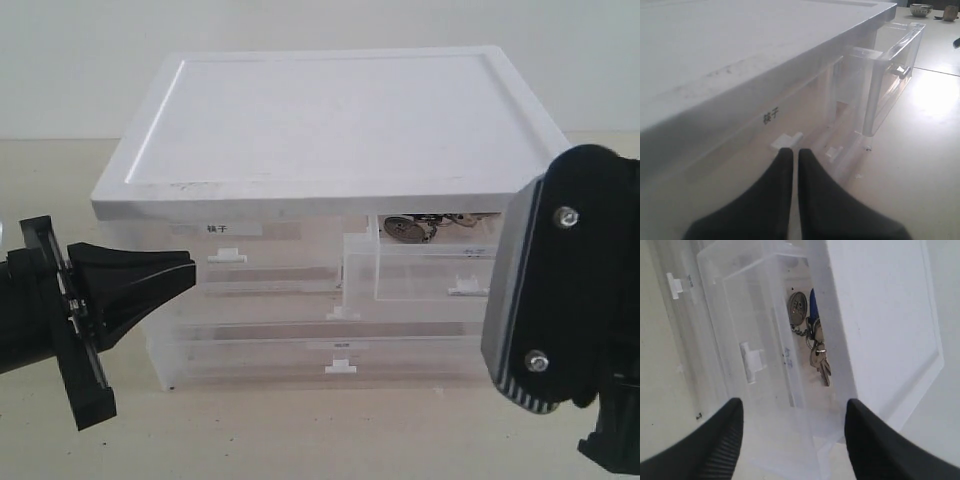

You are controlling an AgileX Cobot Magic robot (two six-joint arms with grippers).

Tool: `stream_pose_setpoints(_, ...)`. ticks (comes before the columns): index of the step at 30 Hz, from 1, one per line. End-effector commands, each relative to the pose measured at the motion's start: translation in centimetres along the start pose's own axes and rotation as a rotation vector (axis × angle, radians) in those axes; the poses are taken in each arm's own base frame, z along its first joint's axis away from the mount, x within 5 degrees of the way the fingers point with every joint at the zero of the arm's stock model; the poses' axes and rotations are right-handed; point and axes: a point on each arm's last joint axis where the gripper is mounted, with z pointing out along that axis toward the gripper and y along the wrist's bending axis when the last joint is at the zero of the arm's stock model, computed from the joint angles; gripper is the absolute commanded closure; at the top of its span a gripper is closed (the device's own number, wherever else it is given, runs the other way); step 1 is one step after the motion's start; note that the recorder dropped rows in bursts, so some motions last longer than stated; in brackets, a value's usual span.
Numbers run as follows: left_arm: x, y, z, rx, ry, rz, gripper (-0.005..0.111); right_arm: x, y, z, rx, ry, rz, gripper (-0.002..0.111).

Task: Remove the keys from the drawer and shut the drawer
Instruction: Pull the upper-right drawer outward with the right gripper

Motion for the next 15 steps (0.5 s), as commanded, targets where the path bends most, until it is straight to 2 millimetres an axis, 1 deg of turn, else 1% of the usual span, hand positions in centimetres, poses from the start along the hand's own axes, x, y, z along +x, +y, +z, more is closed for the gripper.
stream_pose_setpoints(1, 0.1, -0.2, 0.1, 0.015, 0.007, 0.003, 0.102, -0.4, 0.0, 0.3, 0.01, -0.001, -0.029, 0.054)
stream_pose_setpoints(3, 0.1, -0.2, 0.1, 0.015, 0.007, 0.003, 0.102, -0.5, 0.2, 0.4, 0.017, -0.028, -0.05, 0.054)
stream_pose_setpoints(6, 0.1, -0.2, 0.1, 0.014, 0.007, 0.002, 0.102, -0.2, 0.5, 0.9, 0.042, -0.017, -0.1, 0.054)
stream_pose_setpoints(15, 0.2, -0.2, 0.1, 0.014, 0.009, 0.002, 0.102, 0.5, 1.6, 1.5, 0.03, -0.007, -0.125, 0.054)
